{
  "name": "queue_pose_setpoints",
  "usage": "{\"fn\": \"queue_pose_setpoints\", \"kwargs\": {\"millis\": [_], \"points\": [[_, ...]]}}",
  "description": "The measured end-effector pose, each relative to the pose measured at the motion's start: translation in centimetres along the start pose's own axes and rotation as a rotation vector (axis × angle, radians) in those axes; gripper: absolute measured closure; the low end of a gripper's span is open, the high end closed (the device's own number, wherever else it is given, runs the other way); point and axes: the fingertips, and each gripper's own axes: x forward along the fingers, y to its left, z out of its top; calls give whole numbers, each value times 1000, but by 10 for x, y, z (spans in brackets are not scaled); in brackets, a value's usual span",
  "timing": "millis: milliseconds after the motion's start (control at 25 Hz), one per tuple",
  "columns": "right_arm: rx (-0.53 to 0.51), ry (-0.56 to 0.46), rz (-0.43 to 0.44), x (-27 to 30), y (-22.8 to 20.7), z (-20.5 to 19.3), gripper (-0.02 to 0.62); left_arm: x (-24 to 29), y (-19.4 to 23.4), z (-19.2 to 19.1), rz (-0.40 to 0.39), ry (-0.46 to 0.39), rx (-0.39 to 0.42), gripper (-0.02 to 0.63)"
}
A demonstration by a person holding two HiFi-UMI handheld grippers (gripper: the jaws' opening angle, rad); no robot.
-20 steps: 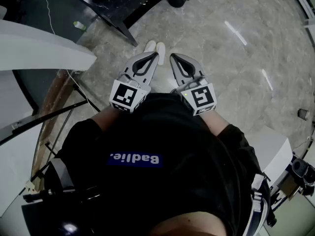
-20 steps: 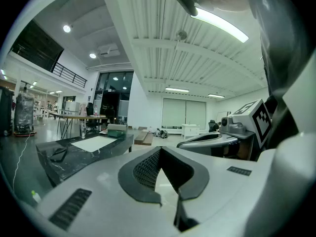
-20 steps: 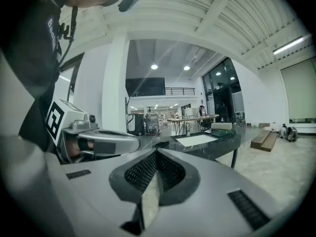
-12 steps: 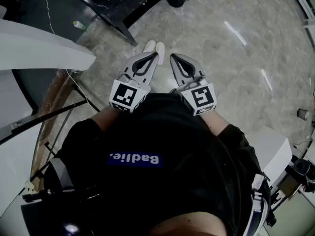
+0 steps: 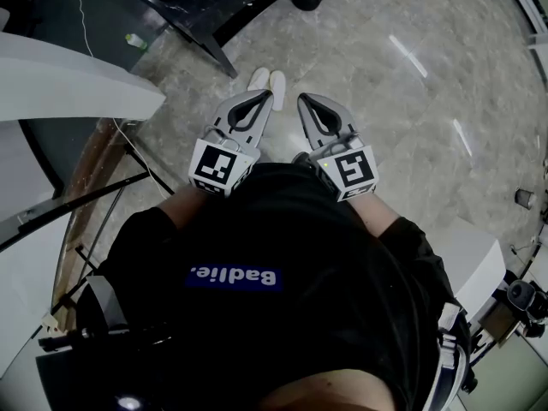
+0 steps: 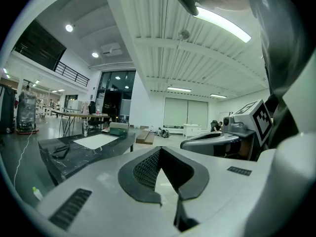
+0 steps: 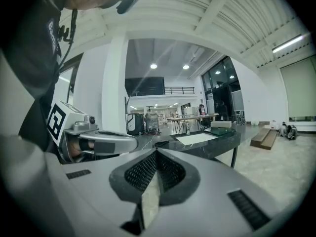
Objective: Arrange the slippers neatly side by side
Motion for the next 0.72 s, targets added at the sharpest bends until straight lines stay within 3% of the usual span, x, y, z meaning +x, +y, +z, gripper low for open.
{"fn": "queue_pose_setpoints", "kwargs": {"millis": [720], "points": [[50,59,-7,43,1,-19,595,-5,52,-27,54,40,-52,606]]}}
